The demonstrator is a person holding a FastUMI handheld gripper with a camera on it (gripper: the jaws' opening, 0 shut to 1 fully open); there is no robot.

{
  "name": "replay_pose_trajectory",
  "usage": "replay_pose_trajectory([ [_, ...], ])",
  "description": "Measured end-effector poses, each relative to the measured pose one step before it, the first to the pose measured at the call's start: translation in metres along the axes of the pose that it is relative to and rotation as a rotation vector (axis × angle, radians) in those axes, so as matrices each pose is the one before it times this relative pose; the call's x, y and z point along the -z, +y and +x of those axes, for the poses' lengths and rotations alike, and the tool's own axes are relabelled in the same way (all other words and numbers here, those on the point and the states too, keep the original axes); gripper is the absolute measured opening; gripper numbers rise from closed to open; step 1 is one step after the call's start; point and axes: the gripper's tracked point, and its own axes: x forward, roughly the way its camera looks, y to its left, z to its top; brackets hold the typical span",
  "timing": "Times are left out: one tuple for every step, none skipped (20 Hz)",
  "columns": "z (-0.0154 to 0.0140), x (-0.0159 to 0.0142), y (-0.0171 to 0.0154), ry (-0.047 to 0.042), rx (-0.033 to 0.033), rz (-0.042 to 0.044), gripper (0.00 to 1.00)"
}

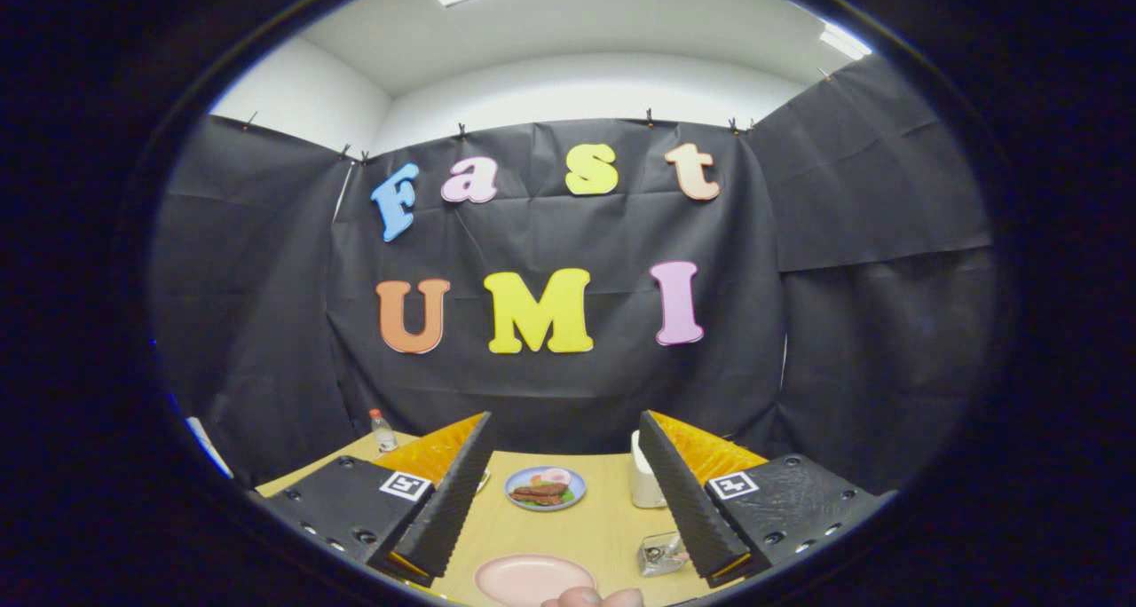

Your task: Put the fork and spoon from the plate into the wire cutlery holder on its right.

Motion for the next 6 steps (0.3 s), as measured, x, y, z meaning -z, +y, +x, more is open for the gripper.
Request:
replay_pose_trajectory([
  [-0.00001, 0.00124, 0.00025, -0.00454, -0.00066, -0.00779, 0.97],
  [-0.00099, 0.00041, -0.00039, -0.00026, 0.00073, -0.00414, 0.97],
  [0.00007, 0.00222, 0.00143, -0.00022, -0.00224, 0.00071, 0.97],
  [0.00025, 0.00091, -0.00021, 0.00077, 0.00026, 0.00305, 0.97],
  [0.00191, 0.00109, 0.00092, 0.00186, -0.00062, 0.00205, 0.97],
  [-0.00056, -0.00082, 0.00005, 0.00173, -0.00029, 0.00383, 0.97],
])
